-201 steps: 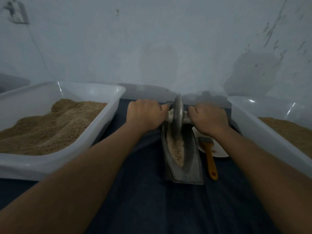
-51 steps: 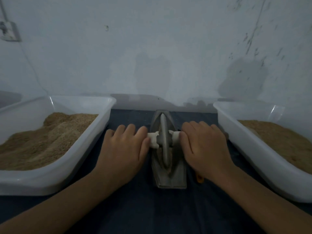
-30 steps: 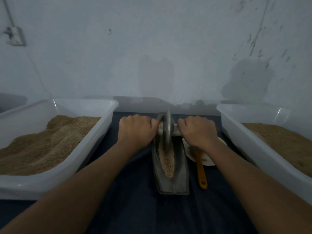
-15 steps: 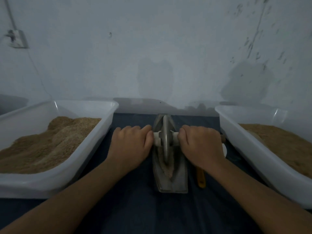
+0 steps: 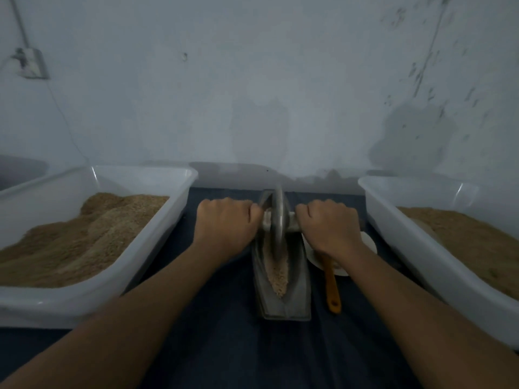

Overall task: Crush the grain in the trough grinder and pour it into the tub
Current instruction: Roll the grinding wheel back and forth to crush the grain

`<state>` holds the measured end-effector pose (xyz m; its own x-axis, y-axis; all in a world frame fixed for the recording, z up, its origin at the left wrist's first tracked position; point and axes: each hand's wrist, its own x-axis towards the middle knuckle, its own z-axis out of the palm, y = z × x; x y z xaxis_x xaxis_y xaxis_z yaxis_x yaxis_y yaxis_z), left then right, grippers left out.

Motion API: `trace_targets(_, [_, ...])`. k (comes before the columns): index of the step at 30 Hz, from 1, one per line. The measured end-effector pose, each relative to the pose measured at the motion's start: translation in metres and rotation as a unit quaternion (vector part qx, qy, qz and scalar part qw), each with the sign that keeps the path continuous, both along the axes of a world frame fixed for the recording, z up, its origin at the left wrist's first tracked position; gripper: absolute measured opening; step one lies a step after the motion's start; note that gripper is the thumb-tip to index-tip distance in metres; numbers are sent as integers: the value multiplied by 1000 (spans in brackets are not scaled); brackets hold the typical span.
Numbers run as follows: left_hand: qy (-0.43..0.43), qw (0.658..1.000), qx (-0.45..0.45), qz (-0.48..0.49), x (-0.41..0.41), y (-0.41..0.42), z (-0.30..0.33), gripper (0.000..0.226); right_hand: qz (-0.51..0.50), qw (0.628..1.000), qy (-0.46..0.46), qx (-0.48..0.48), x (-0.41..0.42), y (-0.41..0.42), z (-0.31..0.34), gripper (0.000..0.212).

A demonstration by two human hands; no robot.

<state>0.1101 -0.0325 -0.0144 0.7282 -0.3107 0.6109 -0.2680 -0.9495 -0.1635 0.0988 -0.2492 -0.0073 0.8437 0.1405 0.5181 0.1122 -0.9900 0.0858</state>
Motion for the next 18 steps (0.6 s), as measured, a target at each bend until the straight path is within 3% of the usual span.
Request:
trace_targets(5, [-62,997,-39,-38,-48,14,-11,31,50,994,-67,67,-55,6,-4,40])
trace_targets(11, [-76,995,-53,-43,-70,22,-21,25,65,986,-149,23,-77,6,-9,32])
trace_targets(14, [-68,995,-53,-44,-58,18,-19,27,61,989,-135,24,-62,8,-9,37])
trace_targets(18, [-26,1000,-9,8,-23,10,-9,28,2,998,-51,23,-19,11,-1,51])
